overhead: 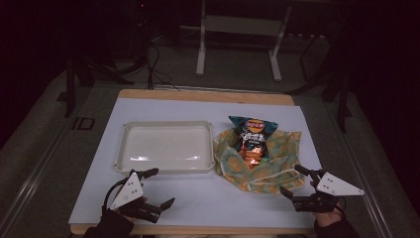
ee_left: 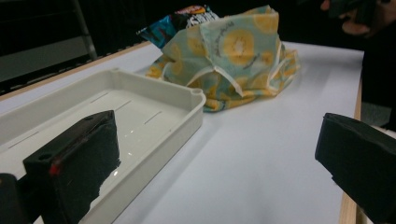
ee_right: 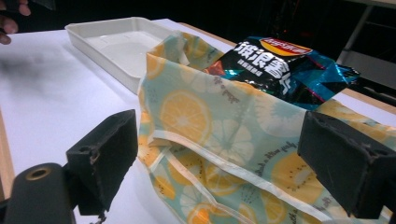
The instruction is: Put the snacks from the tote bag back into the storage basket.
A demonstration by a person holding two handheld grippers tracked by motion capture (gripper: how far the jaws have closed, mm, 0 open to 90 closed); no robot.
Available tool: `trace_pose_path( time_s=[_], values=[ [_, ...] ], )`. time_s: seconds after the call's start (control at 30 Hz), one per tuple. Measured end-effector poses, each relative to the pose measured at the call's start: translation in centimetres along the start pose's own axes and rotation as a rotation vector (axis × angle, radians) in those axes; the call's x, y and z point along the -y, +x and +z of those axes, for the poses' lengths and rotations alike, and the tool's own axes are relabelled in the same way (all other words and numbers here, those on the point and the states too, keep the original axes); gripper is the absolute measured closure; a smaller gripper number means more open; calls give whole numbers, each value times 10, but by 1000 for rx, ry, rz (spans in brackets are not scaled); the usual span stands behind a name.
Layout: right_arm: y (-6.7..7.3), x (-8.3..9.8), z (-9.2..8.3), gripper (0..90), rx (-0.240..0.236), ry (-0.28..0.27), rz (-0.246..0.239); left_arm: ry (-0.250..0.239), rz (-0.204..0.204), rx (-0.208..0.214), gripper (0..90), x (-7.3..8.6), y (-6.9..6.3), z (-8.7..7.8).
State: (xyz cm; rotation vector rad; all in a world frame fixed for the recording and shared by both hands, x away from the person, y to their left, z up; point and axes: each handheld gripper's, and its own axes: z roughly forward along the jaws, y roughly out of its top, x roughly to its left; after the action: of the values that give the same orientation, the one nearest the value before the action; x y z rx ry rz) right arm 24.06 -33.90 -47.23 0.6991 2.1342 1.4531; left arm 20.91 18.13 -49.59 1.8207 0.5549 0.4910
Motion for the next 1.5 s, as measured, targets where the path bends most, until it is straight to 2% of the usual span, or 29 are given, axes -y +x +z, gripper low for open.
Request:
trace_pose_path(
  time_s=[0.17, 0.2, 0.33, 0.47, 0.57, 0.67, 0.83, 0.9, 0.97, 1.17, 1.5],
  values=[
    [1, 0, 4, 120, 9, 37, -8, -5, -8, -11, 3, 0, 1, -1],
    [1, 0, 4, 120, -2, 38, -8, -3, -7, -10, 3, 0, 1, -1],
    [1, -1, 3, 120, -20, 24, 3, 5, -5, -5, 2, 0, 0, 0],
    [3, -5, 2, 111, -28, 10, -6, 8, -6, 0, 2, 0, 0, 1],
    [6, -11, -1, 111, -72, -27, 3, 12, -10, 2, 3, 0, 0, 1],
    [10, -18, -2, 111, -64, -20, -28, 13, -12, 4, 3, 0, -1, 1],
    [13, -25, 0, 110, -89, -23, -42, 17, -9, 8, 2, 0, -1, 2],
    [12, -29, 1, 111, -79, -17, -51, 18, -11, 9, 3, 0, -1, 2],
    [10, -33, 0, 111, -86, -35, -35, 19, -11, 8, 3, 0, -1, 2],
    [0, -47, 2, 133, -52, -39, -38, 19, -13, 6, 2, 0, -1, 2],
    [-12, -66, 18, 154, -15, -44, -30, 25, -16, 8, 2, 0, -1, 3]
  ],
)
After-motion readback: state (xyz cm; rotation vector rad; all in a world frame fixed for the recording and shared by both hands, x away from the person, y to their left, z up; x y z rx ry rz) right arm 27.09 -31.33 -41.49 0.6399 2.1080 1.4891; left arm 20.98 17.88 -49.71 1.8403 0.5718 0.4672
